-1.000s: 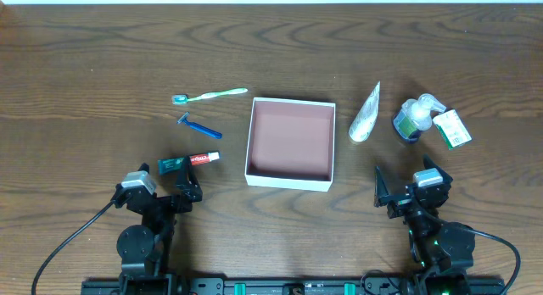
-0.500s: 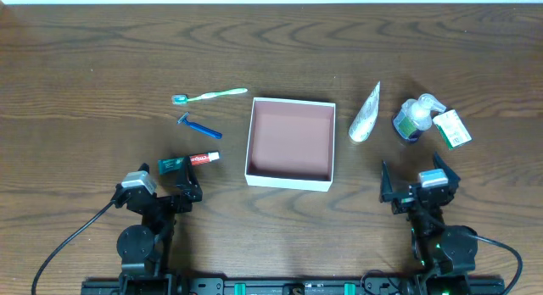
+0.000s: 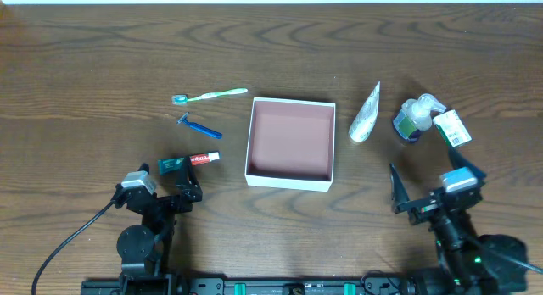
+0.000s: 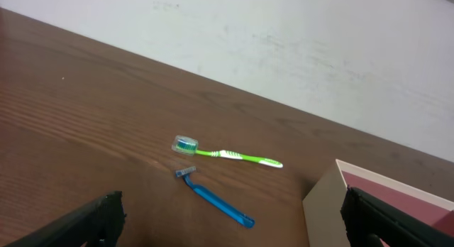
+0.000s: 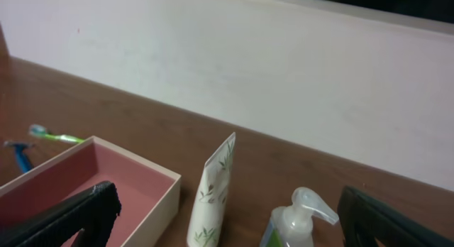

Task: Pack container
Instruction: 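Move the right gripper up over the white conditioner tube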

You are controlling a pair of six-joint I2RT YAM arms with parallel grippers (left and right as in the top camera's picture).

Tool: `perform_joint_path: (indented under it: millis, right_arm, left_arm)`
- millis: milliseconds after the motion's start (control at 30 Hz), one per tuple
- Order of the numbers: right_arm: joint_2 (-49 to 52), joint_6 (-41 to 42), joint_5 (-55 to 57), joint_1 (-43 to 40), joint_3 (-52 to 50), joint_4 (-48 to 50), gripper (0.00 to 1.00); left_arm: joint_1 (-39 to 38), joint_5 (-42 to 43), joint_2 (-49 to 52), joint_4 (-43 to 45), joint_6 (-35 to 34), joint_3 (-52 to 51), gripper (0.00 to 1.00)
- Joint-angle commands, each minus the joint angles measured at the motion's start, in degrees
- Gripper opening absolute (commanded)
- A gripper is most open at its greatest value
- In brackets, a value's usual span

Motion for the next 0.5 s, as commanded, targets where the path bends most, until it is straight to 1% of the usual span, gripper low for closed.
perform_joint_path:
  millis: [0, 100, 200, 300, 467]
  right_arm:
    - [6.75, -0.57, -2.60, -0.63, 5.86, -3.26, 0.99]
    - [11.06, -0.57, -5.79, -0.63, 9.16, -4.15, 0.99]
    - [13.35, 0.35, -7.26, -0.63, 9.75, -4.17, 0.99]
    - [14.36, 0.28, -10.51, -0.63, 9.75, -3.91, 0.99]
    - [14.45, 0.31, -12.63, -0.63, 9.77, -3.61, 0.99]
  left_arm:
    - [0.26, 1.01, -0.02, -1.88, 0.31, -1.01, 0.98]
    - [0.26, 1.01, -0.02, -1.88, 0.31, -1.01, 0.98]
    - [0.26, 1.01, -0.02, -1.88, 0.31, -1.01, 0.98]
    - [0.26, 1.01, -0.02, -1.88, 0.31, -1.01, 0.98]
    - [0.26, 1.01, -0.02, -1.90, 0.31, -1.01, 0.98]
